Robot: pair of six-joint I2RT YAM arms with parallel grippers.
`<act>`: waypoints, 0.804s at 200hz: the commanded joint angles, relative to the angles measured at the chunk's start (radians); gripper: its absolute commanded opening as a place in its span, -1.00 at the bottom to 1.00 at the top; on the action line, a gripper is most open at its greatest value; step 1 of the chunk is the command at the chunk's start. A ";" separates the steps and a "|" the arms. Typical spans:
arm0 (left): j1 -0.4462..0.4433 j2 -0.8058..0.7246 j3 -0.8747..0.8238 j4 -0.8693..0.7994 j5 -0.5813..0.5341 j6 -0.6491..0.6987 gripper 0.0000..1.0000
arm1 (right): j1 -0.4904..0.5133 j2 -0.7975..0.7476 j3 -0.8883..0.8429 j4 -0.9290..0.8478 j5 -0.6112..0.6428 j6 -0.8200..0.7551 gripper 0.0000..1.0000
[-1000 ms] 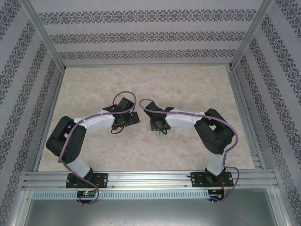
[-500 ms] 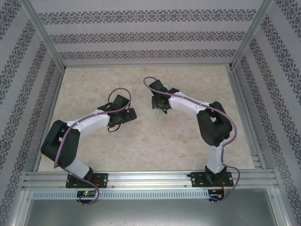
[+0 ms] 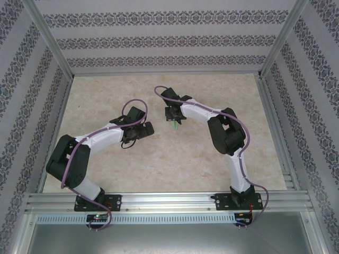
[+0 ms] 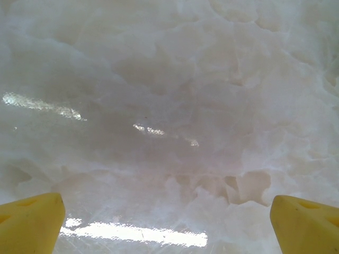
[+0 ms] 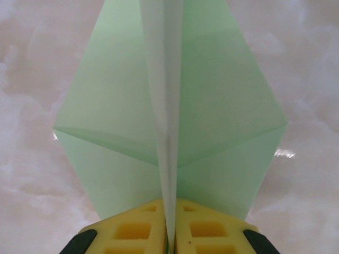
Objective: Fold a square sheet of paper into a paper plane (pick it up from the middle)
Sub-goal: Move the paper plane to the center of the table.
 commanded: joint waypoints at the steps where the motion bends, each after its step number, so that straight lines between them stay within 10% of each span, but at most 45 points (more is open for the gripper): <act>1: 0.009 0.020 0.001 -0.019 0.017 0.016 1.00 | 0.000 0.034 0.039 -0.039 0.001 0.025 -0.74; 115: 0.010 0.016 0.016 -0.030 0.010 0.030 1.00 | 0.015 0.072 0.046 -0.068 0.034 0.055 -0.55; 161: 0.011 0.003 0.115 -0.100 -0.076 0.083 1.00 | 0.041 -0.117 0.096 -0.072 0.105 0.057 -0.07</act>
